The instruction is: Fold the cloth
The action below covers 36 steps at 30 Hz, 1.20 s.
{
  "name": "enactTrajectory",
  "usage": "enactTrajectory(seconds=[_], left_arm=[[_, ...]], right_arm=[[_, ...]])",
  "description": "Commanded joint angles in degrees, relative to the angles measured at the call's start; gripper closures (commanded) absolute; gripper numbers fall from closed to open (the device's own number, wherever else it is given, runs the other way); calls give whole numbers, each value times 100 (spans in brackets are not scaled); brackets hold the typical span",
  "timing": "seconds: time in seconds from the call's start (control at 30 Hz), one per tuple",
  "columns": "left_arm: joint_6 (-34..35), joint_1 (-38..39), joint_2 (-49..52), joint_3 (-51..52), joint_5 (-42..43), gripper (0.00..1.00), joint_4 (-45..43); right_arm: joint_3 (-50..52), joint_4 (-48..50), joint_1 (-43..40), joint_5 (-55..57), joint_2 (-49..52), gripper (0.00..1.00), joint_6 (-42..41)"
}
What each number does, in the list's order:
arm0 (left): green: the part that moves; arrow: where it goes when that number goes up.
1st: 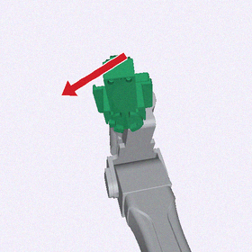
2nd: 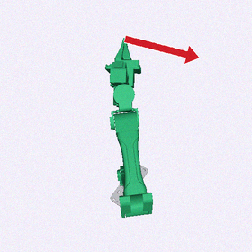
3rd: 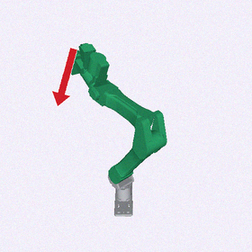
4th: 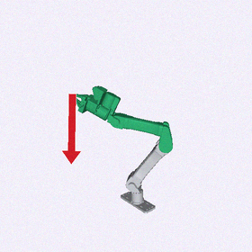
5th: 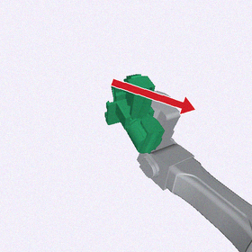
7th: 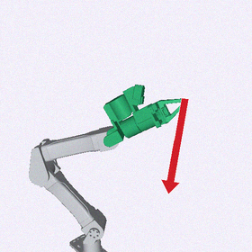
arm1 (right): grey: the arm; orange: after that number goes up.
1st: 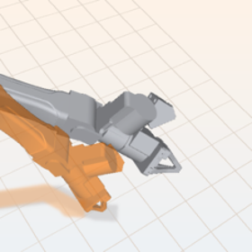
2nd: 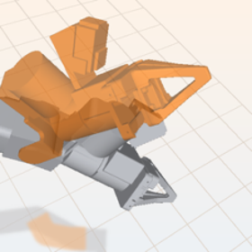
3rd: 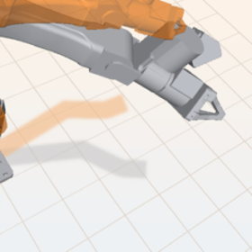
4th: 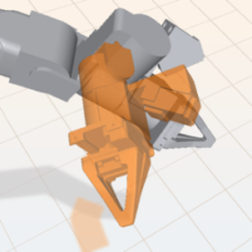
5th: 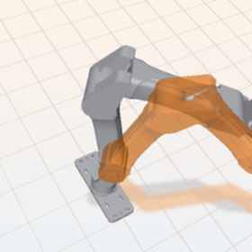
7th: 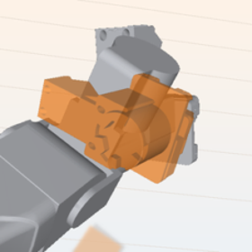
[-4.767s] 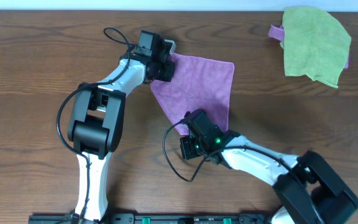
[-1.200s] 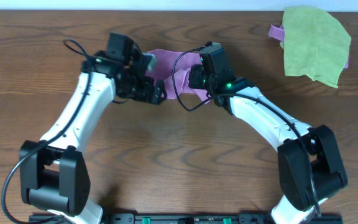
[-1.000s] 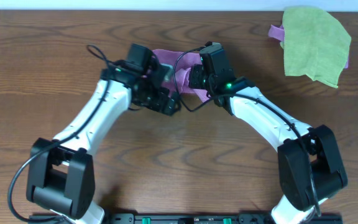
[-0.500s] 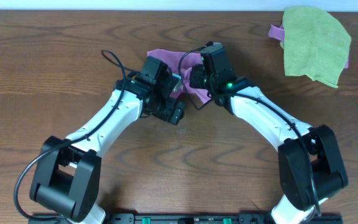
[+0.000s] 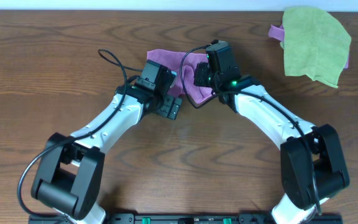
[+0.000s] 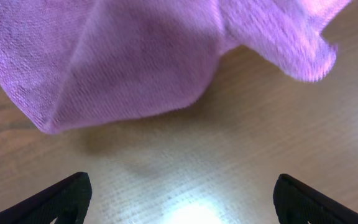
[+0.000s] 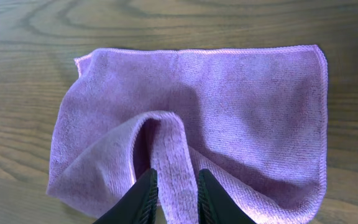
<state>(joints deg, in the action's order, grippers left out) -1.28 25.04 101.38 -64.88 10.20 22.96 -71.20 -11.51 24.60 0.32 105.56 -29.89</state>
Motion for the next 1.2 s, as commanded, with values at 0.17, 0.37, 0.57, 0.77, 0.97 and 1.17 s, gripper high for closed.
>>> enactTrajectory(seconds=[0.17, 0.37, 0.57, 0.77, 0.97, 1.17], left_arm=[[44, -4, 560, 28, -317, 5, -313], [39, -4, 619, 28, -544, 5, -540], [-4, -61, 623, 28, -782, 5, -839], [-7, -166, 706, 28, -785, 5, -1093], [-7, -225, 859, 28, -785, 5, -1169], [0, -210, 984, 28, -614, 5, -1086]], right_arm=[[-120, -9, -59, -83, 52, 78, 83], [-120, -9, -59, -116, 52, 78, 85], [-120, -79, -59, -227, 52, 79, 168], [-120, -177, -59, -227, 52, 79, 212], [-120, -264, -59, -227, 52, 80, 234], [-120, -269, -59, -225, 52, 80, 297]])
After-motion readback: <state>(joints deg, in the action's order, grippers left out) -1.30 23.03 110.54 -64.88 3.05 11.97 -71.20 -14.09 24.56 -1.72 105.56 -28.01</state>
